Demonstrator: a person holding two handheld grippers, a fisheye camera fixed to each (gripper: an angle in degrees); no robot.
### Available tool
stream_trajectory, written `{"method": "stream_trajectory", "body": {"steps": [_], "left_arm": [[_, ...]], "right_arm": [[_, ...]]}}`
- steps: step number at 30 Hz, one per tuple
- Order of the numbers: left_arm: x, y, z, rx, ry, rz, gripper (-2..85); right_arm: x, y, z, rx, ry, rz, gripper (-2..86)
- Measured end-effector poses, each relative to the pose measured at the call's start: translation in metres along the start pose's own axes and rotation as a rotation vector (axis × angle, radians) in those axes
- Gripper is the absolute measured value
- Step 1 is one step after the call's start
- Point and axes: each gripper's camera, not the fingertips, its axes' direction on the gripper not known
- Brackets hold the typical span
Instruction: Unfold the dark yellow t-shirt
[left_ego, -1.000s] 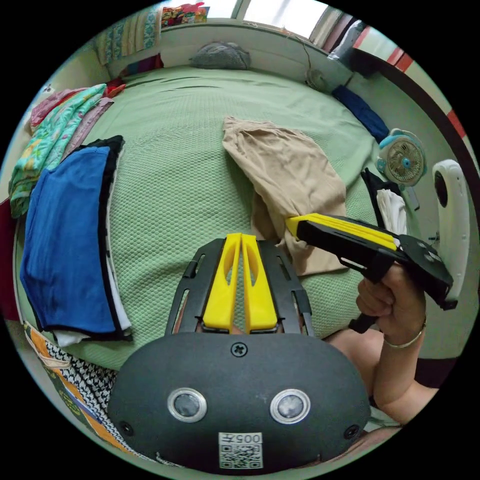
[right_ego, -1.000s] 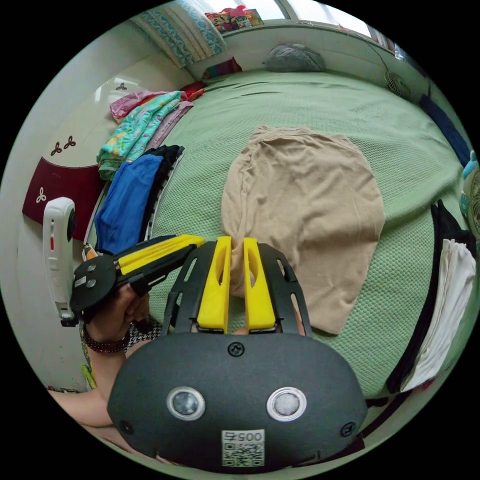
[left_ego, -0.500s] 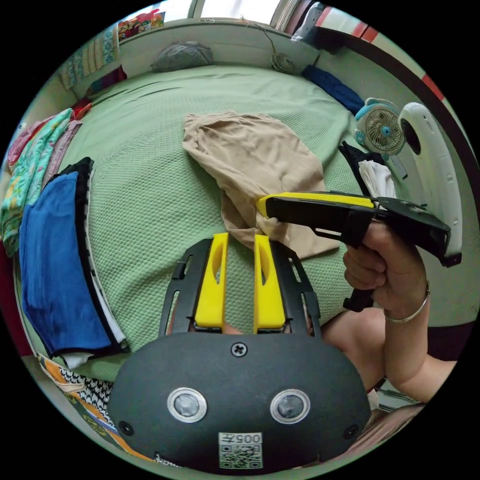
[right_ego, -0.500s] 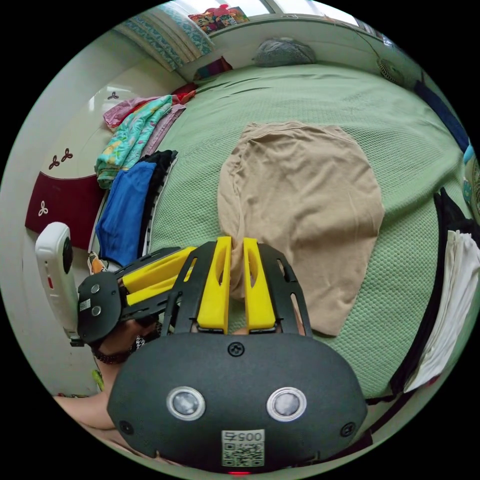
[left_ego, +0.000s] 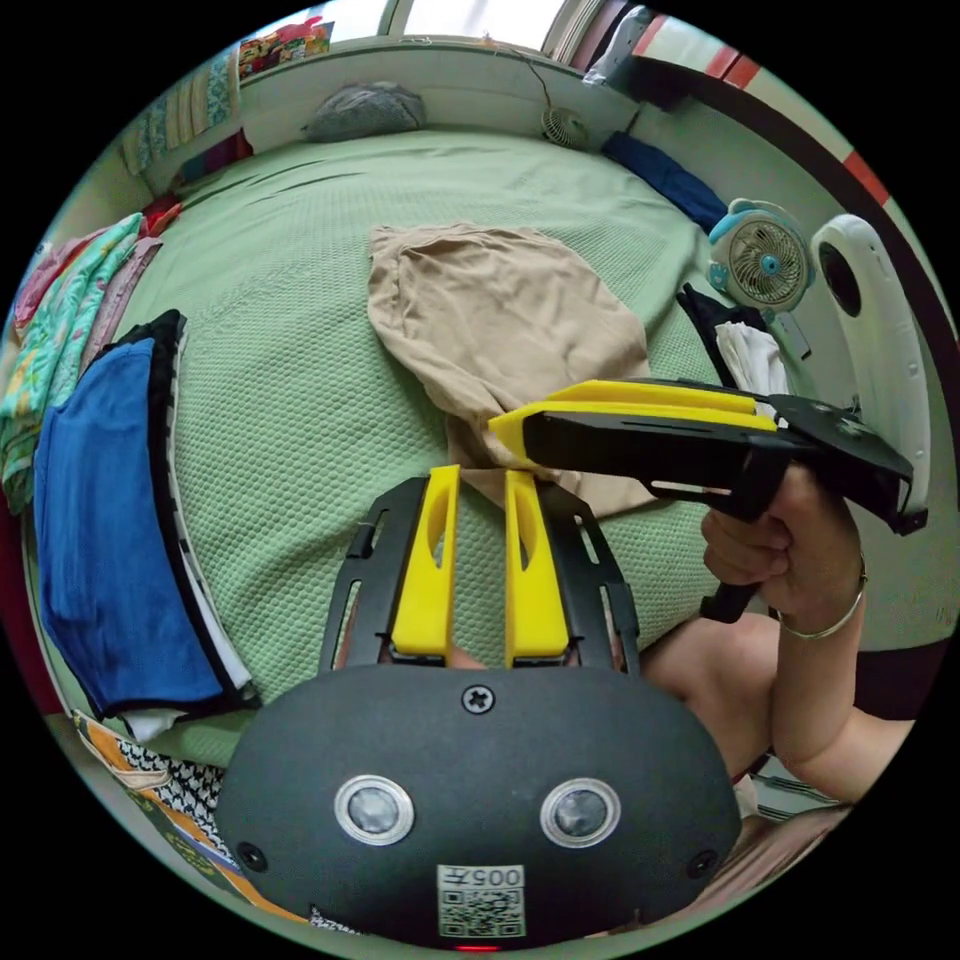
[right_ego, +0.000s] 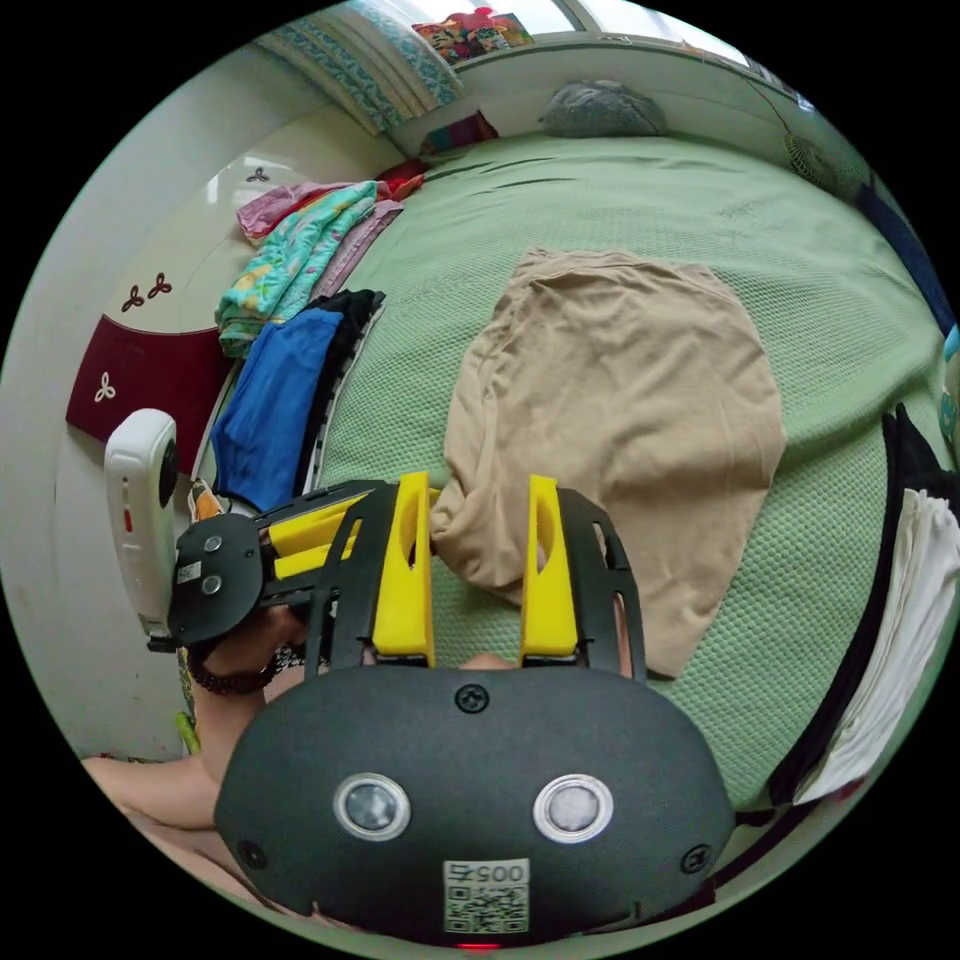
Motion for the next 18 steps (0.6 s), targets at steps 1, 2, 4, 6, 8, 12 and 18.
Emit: {"method": "stream_trajectory", "body": {"steps": [1, 2, 4, 6, 8, 12, 18], "left_arm": [[0.002, 0.000, 0.000, 0.001, -0.003, 0.008, 8.0], [0.002, 0.001, 0.000, 0.002, -0.003, 0.010, 7.9], [0.003, 0.001, 0.001, -0.003, -0.004, 0.013, 7.8], [0.002, 0.001, 0.003, -0.019, -0.011, 0.008, 7.9], [0.000, 0.000, 0.006, -0.034, -0.017, 0.004, 7.9], [-0.002, 0.000, 0.012, -0.064, -0.081, -0.017, 7.9], [-0.016, 0.005, -0.001, 0.029, -0.098, -0.090, 8.4]], "right_arm": [[-0.001, 0.000, 0.002, -0.008, 0.009, 0.002, 10.5], [-0.003, 0.000, 0.004, -0.016, 0.018, -0.008, 9.3], [-0.005, -0.001, 0.008, -0.043, 0.020, -0.023, 6.1], [-0.005, -0.001, 0.007, -0.054, 0.022, -0.021, 2.1], [-0.002, 0.002, 0.000, -0.035, 0.016, -0.011, -0.5], [0.009, 0.007, -0.018, 0.008, -0.032, 0.035, -1.2], [0.024, 0.019, -0.044, 0.091, 0.057, 0.114, -1.3]]}}
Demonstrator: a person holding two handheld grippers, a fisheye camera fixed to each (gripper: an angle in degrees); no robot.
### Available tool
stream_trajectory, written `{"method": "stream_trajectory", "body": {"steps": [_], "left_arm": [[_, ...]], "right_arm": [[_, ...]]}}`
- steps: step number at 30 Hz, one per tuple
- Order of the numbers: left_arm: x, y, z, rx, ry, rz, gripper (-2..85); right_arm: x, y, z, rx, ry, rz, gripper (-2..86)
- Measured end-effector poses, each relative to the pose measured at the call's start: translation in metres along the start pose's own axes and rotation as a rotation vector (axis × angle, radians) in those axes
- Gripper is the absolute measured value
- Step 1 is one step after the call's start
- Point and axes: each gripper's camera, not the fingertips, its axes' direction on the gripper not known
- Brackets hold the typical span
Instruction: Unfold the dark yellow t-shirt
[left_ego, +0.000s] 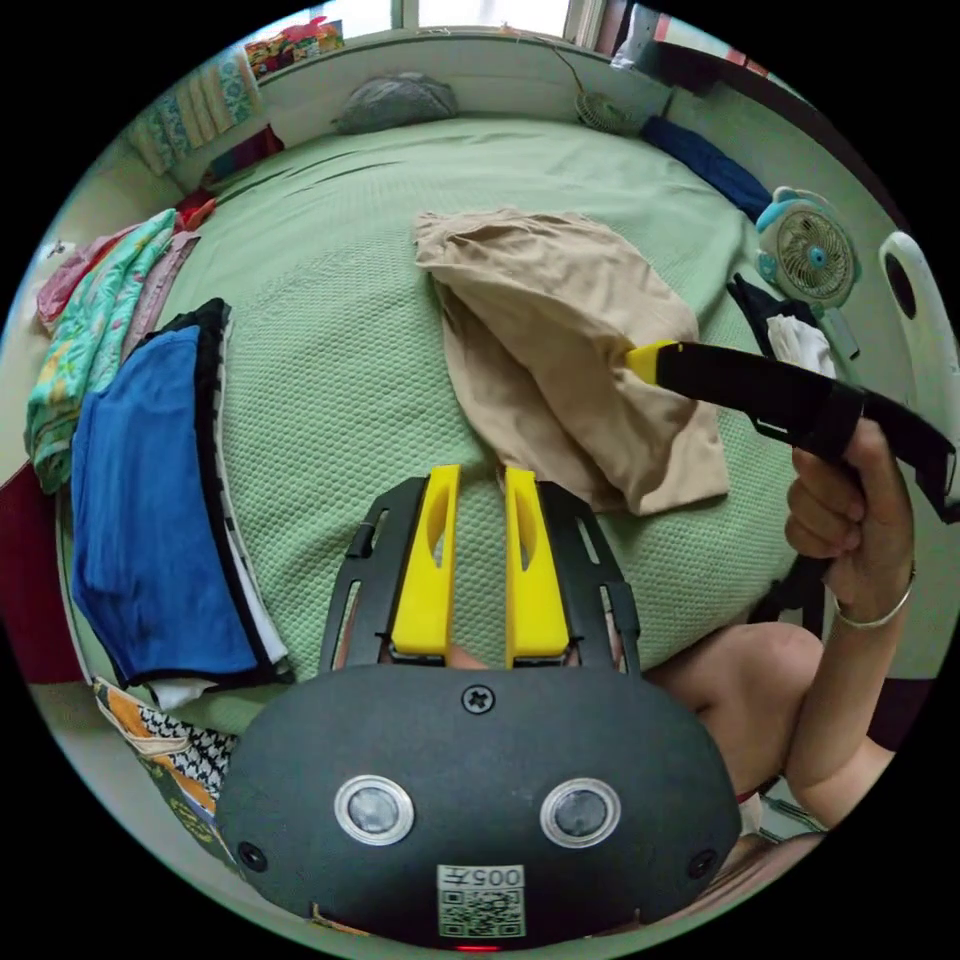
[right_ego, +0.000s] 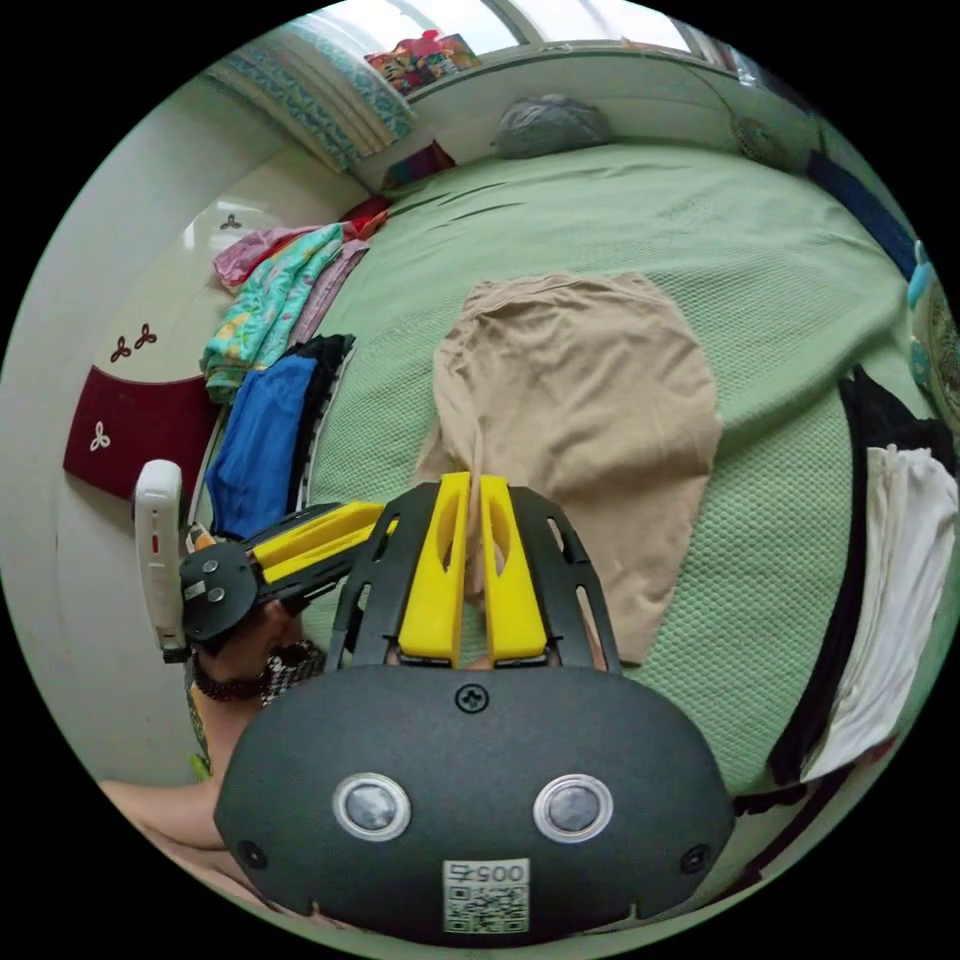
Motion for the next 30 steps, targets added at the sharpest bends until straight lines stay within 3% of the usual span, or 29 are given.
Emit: {"method": "stream_trajectory", "body": {"steps": [3, 6, 9, 13, 20, 30], "left_arm": [[-0.006, -0.001, -0.002, 0.065, 0.082, -0.022, 8.7], [0.005, -0.005, 0.007, 0.054, 0.150, 0.027, 8.9], [0.024, -0.010, 0.022, 0.010, 0.068, 0.093, 8.9], [0.026, -0.010, 0.032, -0.022, 0.079, 0.091, 8.4], [0.019, -0.003, 0.033, -0.018, 0.101, 0.097, 9.0], [-0.003, -0.003, 0.022, 0.051, 0.138, 0.049, 10.1]], "right_arm": [[0.006, 0.005, -0.006, 0.018, 0.067, 0.029, -1.4], [0.005, 0.008, -0.008, 0.009, 0.010, 0.017, -1.3], [-0.003, 0.011, -0.007, -0.014, -0.008, -0.041, -0.7], [-0.012, 0.013, -0.008, 0.042, 0.092, -0.045, 3.6], [-0.022, -0.002, 0.015, 0.026, 0.006, -0.106, 13.6], [-0.037, -0.013, 0.056, -0.036, 0.114, -0.117, 9.8]]}}
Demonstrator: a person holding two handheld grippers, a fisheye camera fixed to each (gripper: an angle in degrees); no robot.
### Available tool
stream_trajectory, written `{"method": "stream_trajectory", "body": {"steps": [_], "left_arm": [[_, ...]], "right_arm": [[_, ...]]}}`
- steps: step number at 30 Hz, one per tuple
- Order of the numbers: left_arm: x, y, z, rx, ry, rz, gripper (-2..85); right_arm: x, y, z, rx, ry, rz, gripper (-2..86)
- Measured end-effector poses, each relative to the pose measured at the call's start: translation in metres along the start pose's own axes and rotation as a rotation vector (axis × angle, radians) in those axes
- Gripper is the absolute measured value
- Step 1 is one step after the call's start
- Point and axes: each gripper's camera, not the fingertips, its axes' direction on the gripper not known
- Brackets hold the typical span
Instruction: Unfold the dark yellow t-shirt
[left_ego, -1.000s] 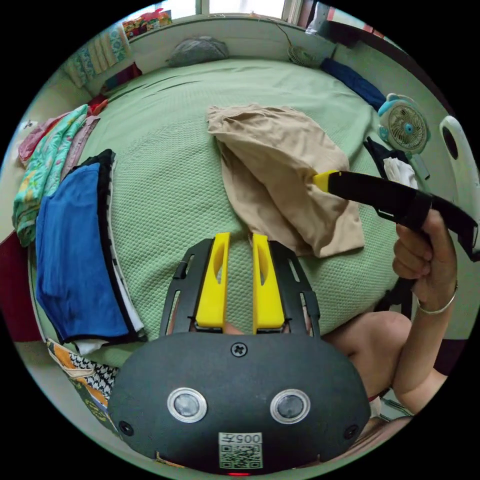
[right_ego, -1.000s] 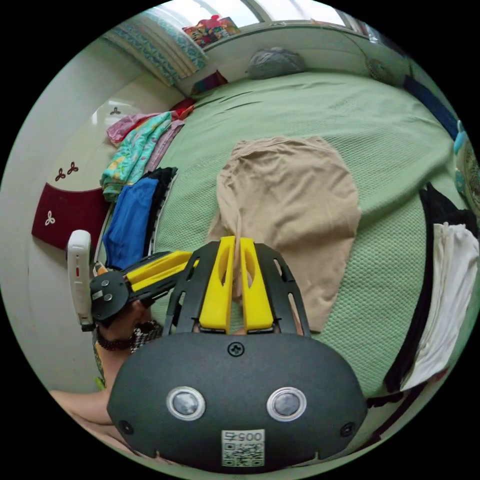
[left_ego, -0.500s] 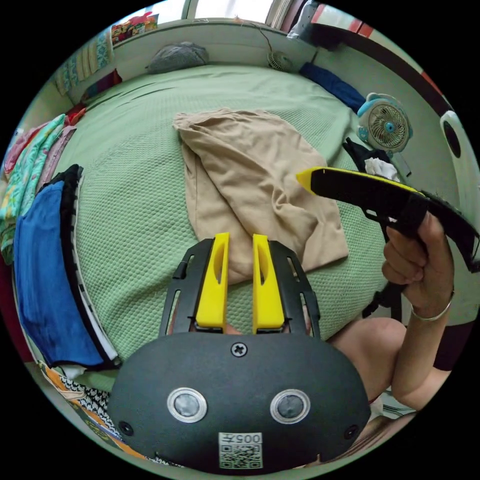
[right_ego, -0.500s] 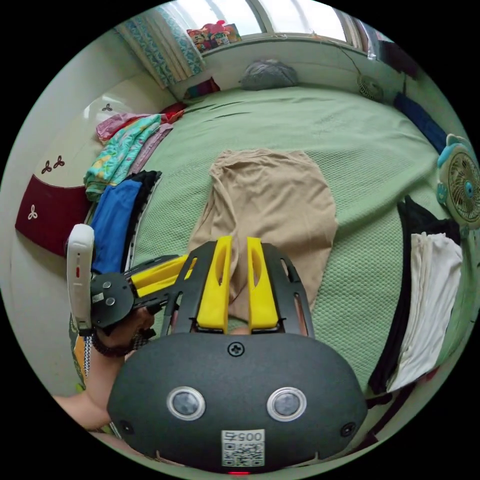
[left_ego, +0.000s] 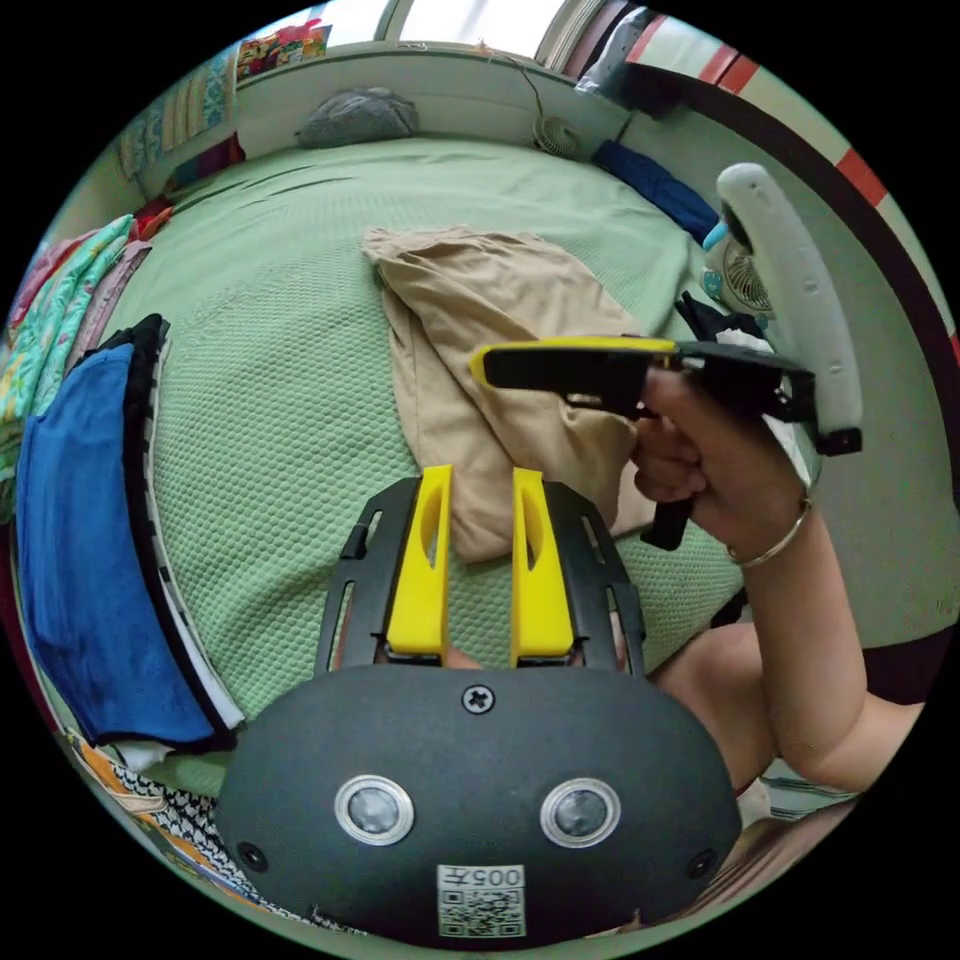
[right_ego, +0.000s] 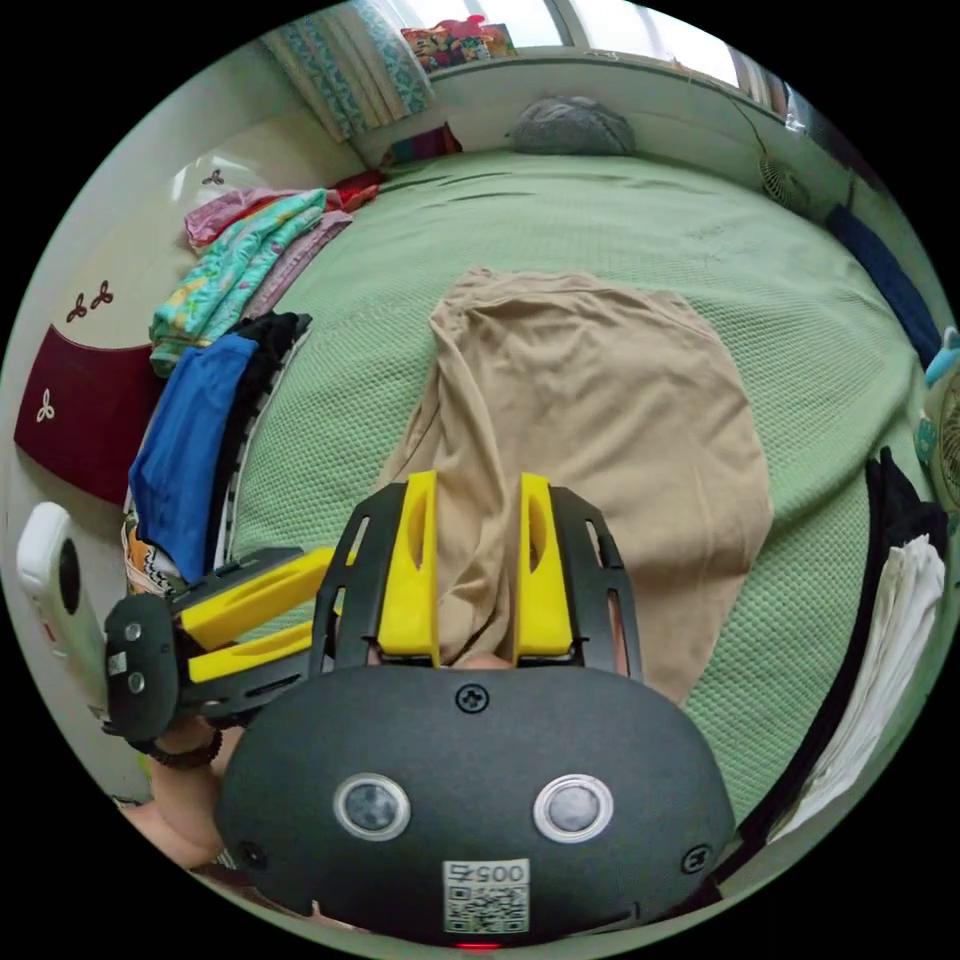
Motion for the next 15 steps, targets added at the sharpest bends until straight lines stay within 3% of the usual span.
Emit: {"method": "stream_trajectory", "body": {"steps": [3, 5, 15], "left_arm": [[-0.003, -0.004, 0.001, 0.005, -0.004, -0.036, 10.5], [-0.002, -0.005, 0.005, -0.006, -0.033, -0.050, 11.2], [0.024, -0.010, 0.030, -0.039, -0.159, -0.063, 12.9]], "right_arm": [[-0.003, -0.001, -0.004, 0.006, 0.019, -0.009, 4.6], [0.003, 0.001, -0.011, 0.037, -0.091, 0.001, -0.5], [0.074, 0.021, -0.081, 0.222, -0.023, 0.184, -1.5]]}}
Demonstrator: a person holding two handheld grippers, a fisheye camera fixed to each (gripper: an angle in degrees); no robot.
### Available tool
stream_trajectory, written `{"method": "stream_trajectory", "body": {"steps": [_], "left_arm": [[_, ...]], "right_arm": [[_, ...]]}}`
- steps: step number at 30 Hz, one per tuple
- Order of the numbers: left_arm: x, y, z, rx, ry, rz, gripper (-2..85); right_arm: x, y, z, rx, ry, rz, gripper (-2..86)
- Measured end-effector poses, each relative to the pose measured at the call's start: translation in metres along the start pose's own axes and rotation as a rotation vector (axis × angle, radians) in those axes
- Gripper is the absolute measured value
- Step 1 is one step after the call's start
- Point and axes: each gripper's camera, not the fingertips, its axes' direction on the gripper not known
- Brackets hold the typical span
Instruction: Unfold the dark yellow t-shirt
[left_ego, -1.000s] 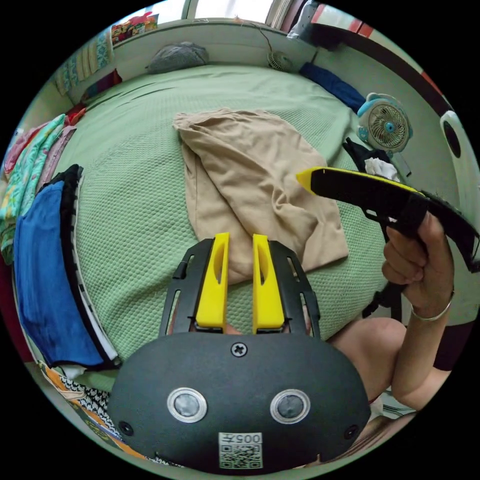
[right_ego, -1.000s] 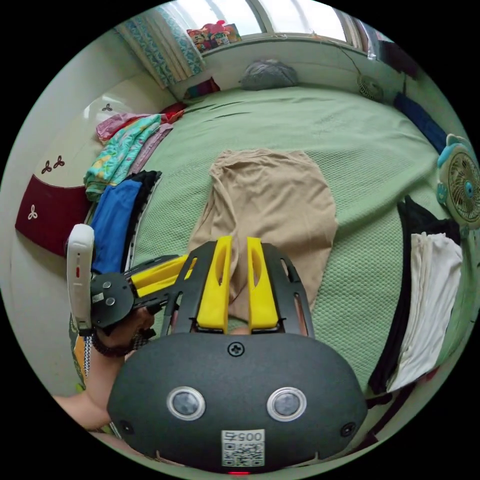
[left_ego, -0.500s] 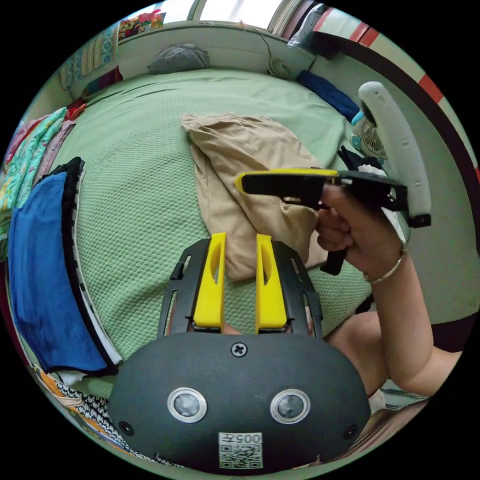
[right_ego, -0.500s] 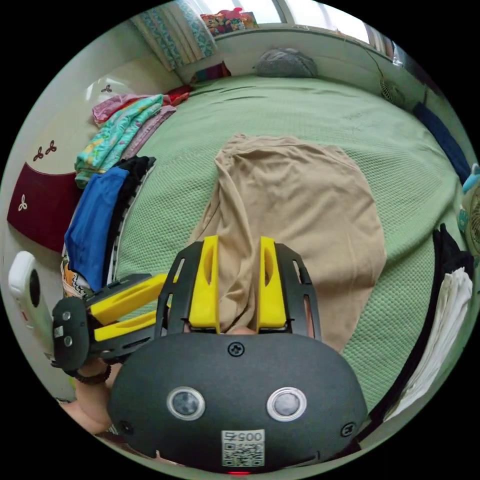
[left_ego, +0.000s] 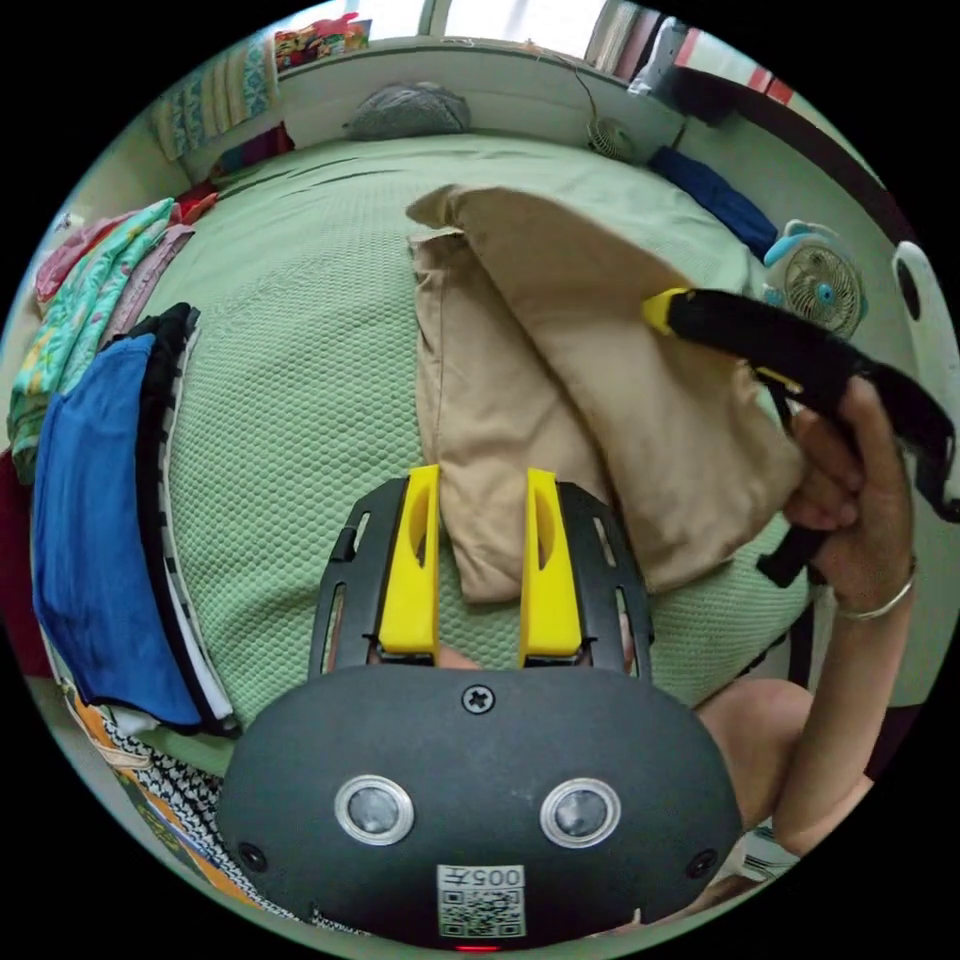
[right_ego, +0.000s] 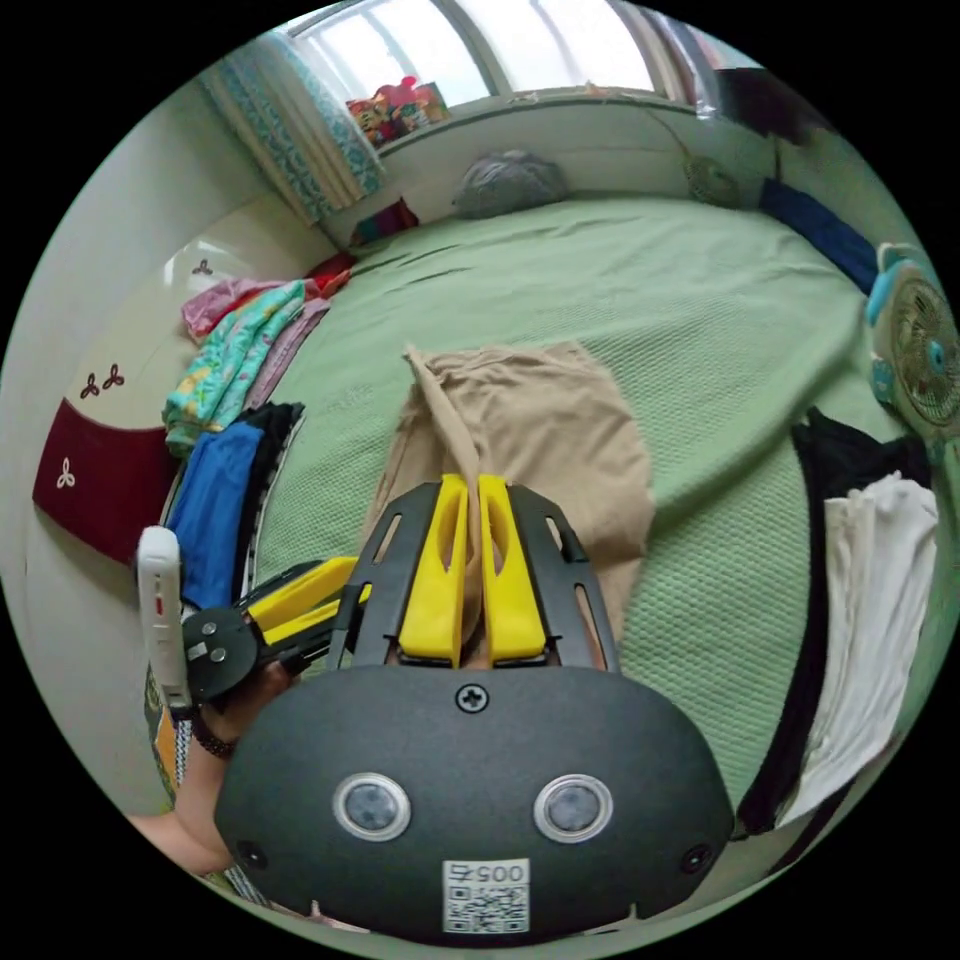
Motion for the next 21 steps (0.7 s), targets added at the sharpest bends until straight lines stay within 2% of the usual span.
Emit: {"method": "stream_trajectory", "body": {"steps": [7, 14, 18, 21], "left_arm": [[0.003, -0.004, -0.001, -0.021, 0.038, -0.073, 5.6], [0.014, -0.004, -0.004, -0.019, -0.013, -0.053, 3.8], [0.011, 0.000, -0.017, 0.025, -0.017, -0.068, 2.9], [0.001, 0.005, -0.030, 0.057, -0.050, -0.106, 2.2]], "right_arm": [[0.085, 0.010, -0.063, 0.149, 0.253, 0.247, -1.5], [0.147, 0.030, -0.091, 0.231, 0.509, 0.550, -1.0], [0.155, 0.034, -0.088, 0.172, 0.510, 0.637, 2.2], [0.131, 0.031, -0.085, 0.169, 0.441, 0.548, 4.8]]}}
